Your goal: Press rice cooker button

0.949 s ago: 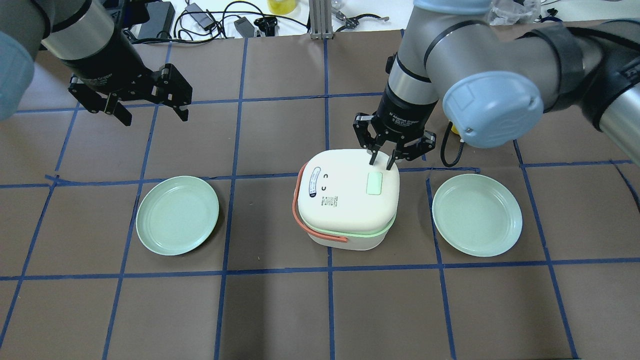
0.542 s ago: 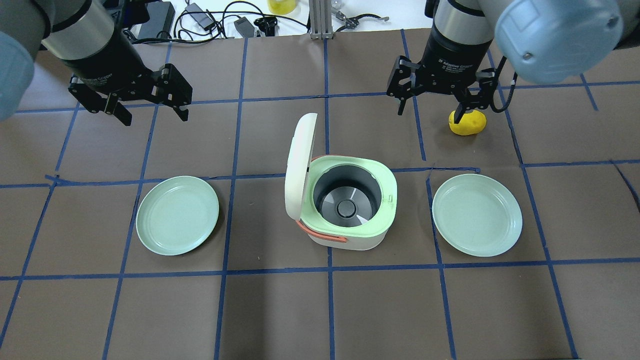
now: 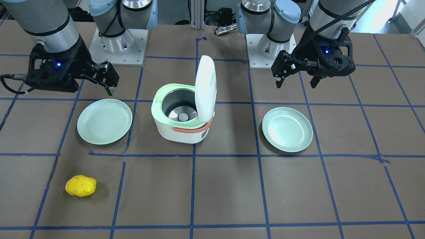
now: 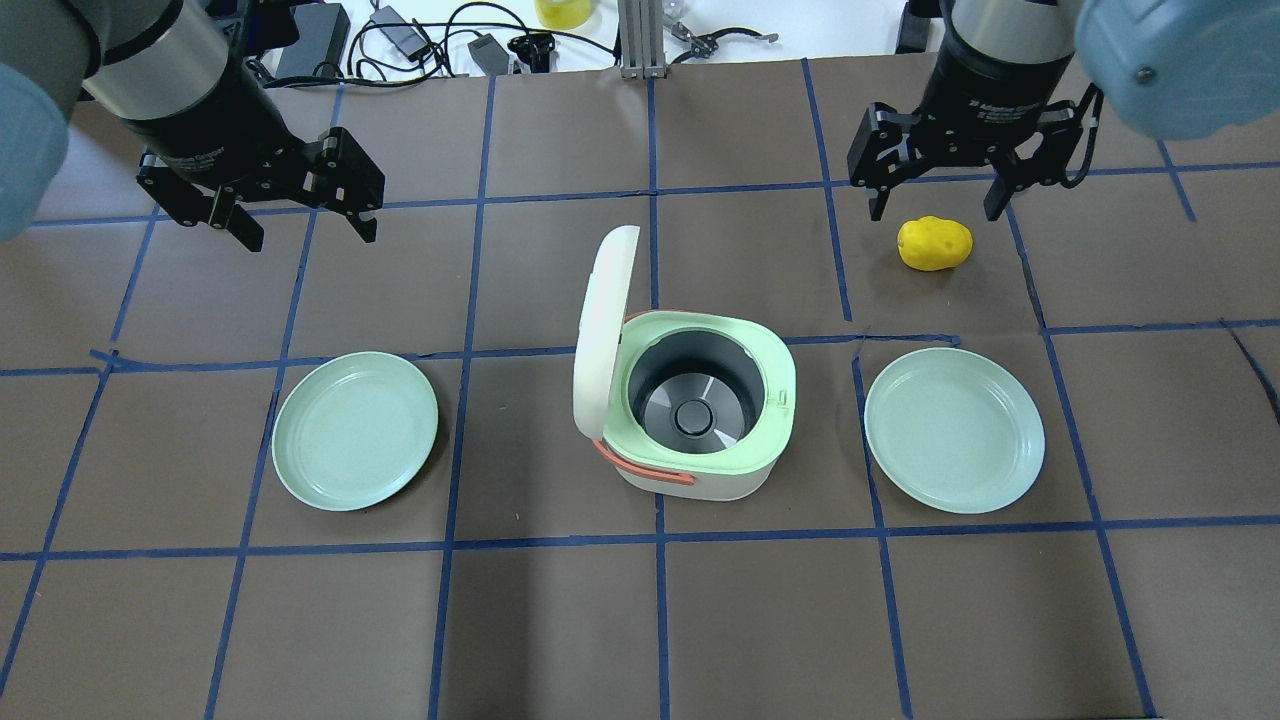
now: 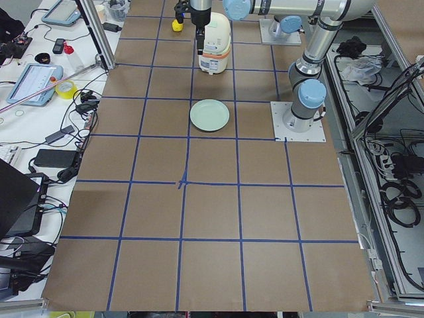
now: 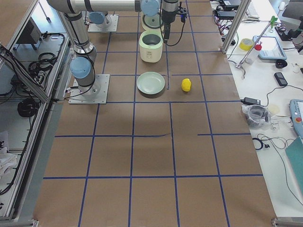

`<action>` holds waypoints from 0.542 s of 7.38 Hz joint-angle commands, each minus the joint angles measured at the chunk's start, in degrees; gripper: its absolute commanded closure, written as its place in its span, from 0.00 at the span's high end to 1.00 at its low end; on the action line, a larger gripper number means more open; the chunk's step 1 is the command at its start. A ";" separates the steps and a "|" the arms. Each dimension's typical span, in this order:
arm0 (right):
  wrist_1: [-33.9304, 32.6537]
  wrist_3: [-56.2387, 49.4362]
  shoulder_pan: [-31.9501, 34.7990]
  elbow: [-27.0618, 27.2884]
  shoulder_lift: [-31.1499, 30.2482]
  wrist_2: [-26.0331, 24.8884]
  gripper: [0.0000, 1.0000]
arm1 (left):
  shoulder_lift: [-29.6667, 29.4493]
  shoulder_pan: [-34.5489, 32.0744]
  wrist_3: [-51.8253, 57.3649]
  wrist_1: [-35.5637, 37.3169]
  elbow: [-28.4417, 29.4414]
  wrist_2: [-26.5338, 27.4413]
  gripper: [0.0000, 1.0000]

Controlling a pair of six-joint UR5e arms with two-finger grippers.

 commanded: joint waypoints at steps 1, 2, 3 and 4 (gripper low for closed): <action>1.16 -1.49 -1.06 0.08 -0.65 -0.31 1.00 | 0.00 0.00 0.00 0.00 0.00 0.00 1.00; 1.42 -1.49 -0.97 0.08 -0.65 -0.31 1.00 | 0.00 0.00 0.00 0.00 0.00 0.00 1.00; 1.60 -1.49 -0.97 0.08 -0.65 -0.31 1.00 | 0.00 0.00 0.00 0.00 0.00 0.00 1.00; 1.60 -1.40 -0.97 0.08 -0.82 -0.31 1.00 | 0.00 0.00 -0.09 0.00 0.00 0.00 1.00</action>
